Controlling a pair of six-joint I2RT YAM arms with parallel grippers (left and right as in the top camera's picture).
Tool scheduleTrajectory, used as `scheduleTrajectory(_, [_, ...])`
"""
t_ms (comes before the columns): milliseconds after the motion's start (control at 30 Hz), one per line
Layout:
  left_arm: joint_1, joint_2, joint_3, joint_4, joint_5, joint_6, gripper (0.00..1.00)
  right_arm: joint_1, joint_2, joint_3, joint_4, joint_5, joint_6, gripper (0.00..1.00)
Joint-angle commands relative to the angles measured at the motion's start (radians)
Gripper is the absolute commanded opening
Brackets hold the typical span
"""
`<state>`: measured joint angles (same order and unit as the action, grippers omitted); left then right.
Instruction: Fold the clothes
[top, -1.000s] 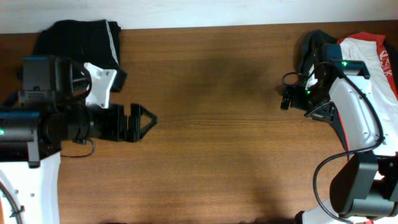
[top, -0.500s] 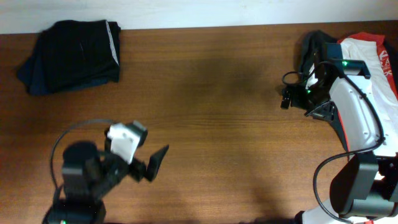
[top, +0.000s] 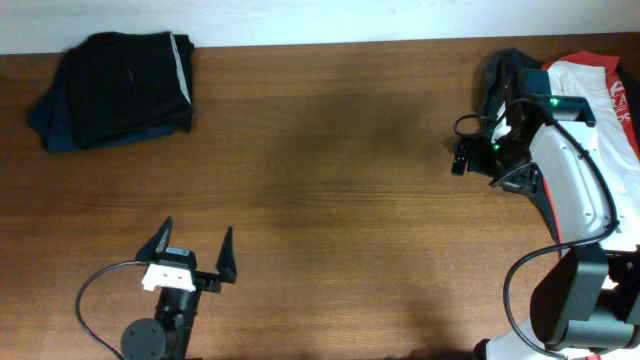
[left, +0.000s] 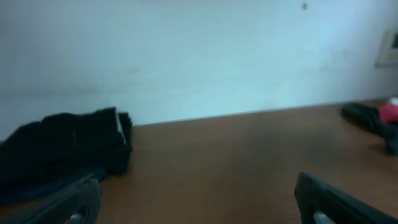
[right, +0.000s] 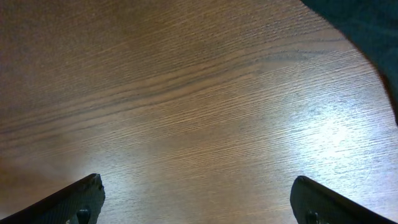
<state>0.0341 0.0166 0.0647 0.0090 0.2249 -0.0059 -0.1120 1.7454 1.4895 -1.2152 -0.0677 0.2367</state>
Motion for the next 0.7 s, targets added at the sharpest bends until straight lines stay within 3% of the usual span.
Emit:
scheduleTrajectory(0, [0.047,-0.012,-0.056,0.007,-0.052,-0.05,0.99,-0.004,-0.015,0.008,0.0,0.01,0.008,0.99])
scheduleTrajectory(67, [0.071,-0.012,-0.056,-0.073,-0.074,-0.05,0.99,-0.004,-0.015,0.008,0.0,0.01,0.008,0.98])
scheduleTrajectory(667, [0.077,-0.011,-0.056,-0.075,-0.084,-0.047,0.99,0.008,-0.023,0.008,0.0,0.009,0.008,0.99])
